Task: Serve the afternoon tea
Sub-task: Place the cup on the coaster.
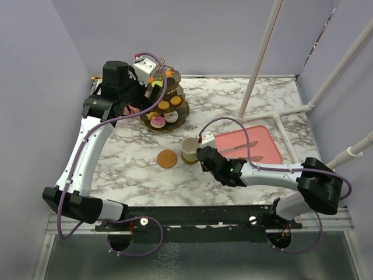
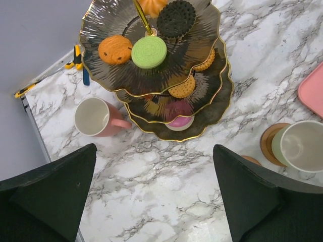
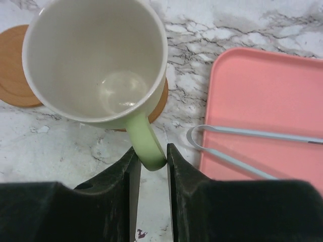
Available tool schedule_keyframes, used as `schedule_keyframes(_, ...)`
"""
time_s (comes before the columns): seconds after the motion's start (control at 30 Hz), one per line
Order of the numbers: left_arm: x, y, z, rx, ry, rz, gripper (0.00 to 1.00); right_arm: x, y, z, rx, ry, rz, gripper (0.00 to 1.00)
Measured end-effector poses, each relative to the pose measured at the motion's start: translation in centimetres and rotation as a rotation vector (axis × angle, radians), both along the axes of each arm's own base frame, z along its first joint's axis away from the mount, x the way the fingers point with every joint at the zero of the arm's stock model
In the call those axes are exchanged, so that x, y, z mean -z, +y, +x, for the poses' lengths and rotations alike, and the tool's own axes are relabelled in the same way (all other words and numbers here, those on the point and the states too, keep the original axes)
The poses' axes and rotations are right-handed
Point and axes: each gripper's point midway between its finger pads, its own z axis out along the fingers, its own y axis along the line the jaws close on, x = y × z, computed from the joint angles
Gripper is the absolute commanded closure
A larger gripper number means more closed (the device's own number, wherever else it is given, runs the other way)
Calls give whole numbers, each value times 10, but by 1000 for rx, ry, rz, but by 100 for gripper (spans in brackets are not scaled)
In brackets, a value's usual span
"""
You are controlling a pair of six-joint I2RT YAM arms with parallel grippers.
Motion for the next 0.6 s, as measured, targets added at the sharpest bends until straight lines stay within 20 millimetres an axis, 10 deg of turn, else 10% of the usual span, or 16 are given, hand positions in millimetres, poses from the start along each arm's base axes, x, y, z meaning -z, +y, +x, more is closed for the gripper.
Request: schedule_keyframes(0.6, -1, 6, 2, -25, -5, 6, 1, -26, 12, 10, -7, -27, -12, 21)
